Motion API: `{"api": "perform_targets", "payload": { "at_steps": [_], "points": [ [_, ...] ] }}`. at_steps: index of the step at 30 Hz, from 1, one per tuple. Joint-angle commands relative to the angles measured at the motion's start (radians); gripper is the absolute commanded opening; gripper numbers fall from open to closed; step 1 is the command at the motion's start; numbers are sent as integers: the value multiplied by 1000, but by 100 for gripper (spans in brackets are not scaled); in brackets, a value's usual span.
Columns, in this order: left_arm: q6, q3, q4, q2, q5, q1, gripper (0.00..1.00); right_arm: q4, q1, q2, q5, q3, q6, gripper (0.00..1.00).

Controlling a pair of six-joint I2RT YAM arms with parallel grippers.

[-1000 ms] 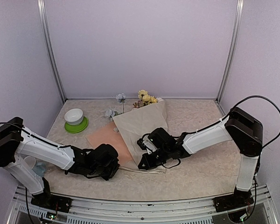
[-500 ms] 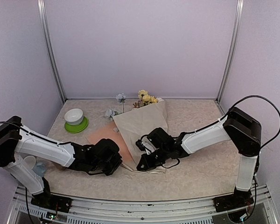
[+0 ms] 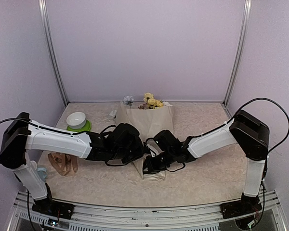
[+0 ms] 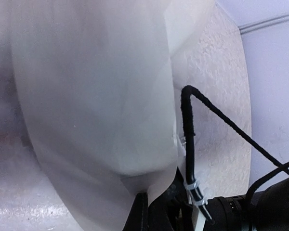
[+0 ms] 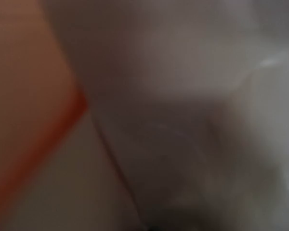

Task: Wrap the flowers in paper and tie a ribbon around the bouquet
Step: Fold the 2/3-folded wrapping paper at the center of the board.

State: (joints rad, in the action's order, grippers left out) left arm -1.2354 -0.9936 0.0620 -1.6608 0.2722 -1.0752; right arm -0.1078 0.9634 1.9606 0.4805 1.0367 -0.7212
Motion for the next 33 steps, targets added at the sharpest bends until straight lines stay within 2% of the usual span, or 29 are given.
{"api": "perform_targets", "payload": {
  "at_steps": [1,9,13,17,23,28,33],
  "points": [
    [195,-97,37,-91,-174,49,0,-47,-11,12,37,-16,-29,0],
    [197,-66,-3,-160,-339,119,0,-79,-19,-112,33,-68,-63,0],
    [205,-65,-15,-182,-367,127,0,-70,-37,-193,32,-99,-70,0],
    [208,-59,-27,-185,-372,129,0,10,-101,-232,-16,-114,-65,0],
    [212,-53,-29,-170,-364,126,0,105,-182,-87,1,48,62,0],
    [252,-69,-1,-155,-332,100,0,108,-217,73,47,147,82,0],
    [379,-178,138,-193,-307,59,0,141,-222,97,42,173,84,0]
  ]
}}
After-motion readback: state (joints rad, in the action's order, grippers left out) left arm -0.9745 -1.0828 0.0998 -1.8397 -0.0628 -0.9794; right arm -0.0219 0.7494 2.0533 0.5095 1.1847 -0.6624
